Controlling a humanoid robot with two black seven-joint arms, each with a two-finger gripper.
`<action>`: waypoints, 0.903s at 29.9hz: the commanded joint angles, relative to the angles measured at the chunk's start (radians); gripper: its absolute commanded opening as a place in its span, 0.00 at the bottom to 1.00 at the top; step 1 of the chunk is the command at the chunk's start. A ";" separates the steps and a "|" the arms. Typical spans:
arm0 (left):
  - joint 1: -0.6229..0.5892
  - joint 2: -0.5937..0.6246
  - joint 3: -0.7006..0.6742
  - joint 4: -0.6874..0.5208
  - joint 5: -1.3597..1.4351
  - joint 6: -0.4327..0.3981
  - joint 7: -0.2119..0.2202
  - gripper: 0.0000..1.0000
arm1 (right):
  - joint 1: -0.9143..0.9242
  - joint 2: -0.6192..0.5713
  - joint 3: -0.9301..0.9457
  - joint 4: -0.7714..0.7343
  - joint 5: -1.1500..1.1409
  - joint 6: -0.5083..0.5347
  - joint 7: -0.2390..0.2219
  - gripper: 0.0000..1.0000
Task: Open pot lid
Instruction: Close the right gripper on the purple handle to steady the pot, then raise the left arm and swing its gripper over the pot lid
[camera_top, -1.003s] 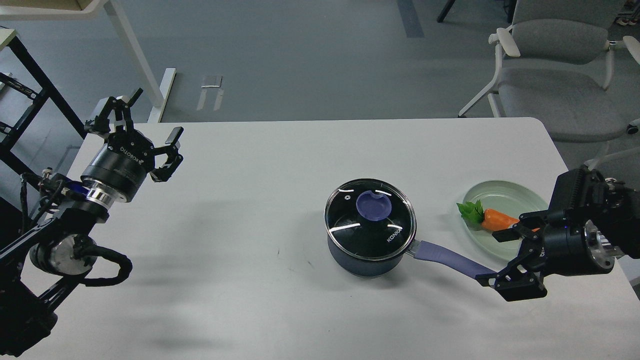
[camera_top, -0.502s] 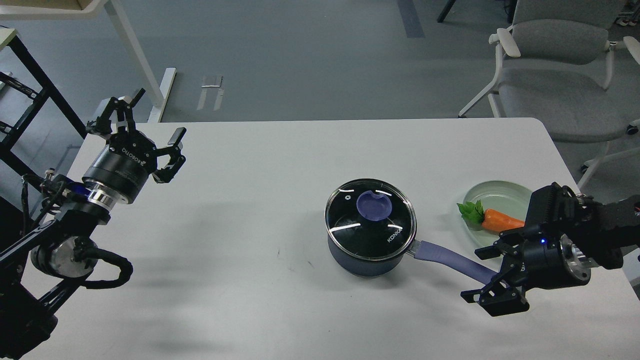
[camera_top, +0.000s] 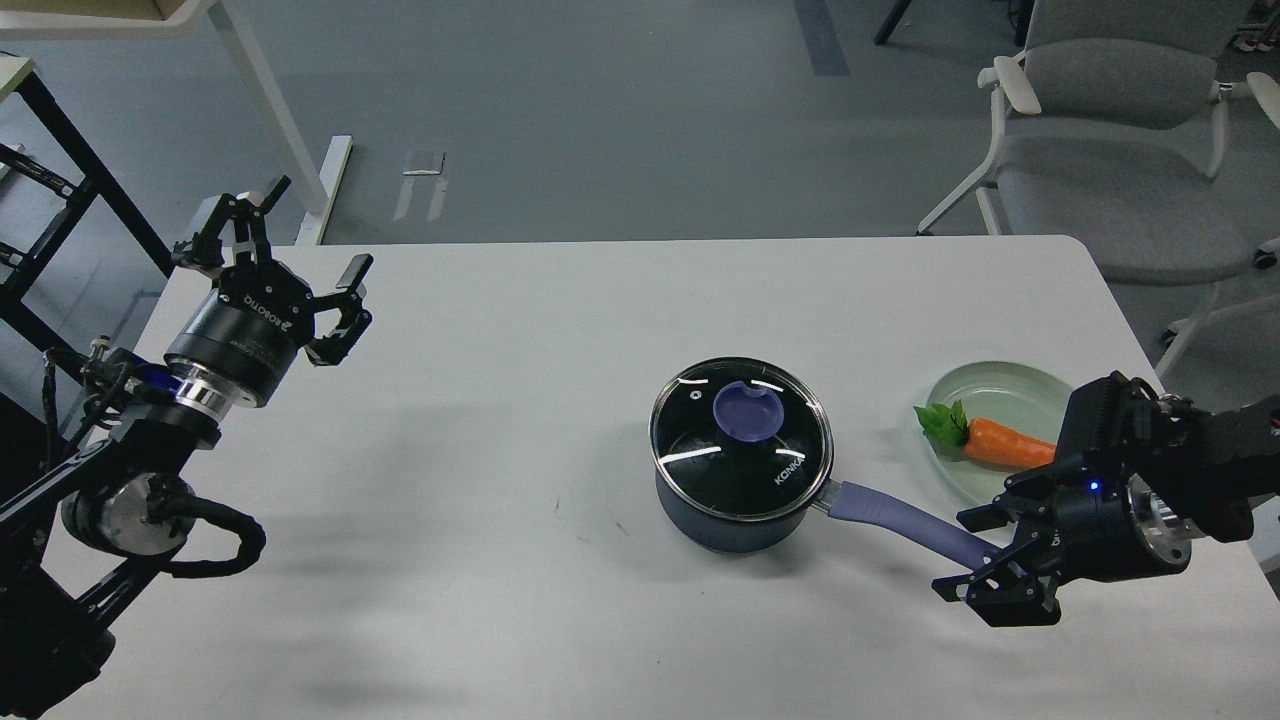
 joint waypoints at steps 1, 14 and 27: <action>-0.002 0.006 0.002 0.000 0.003 -0.002 0.002 0.99 | 0.001 0.002 0.000 -0.002 -0.005 0.000 0.000 0.53; -0.123 0.086 0.020 0.014 0.401 -0.146 0.002 0.99 | 0.010 0.003 0.000 -0.013 -0.008 0.000 0.000 0.30; -0.532 -0.005 0.302 -0.101 1.326 -0.102 -0.087 0.99 | 0.007 0.003 0.001 -0.014 -0.006 -0.002 0.000 0.30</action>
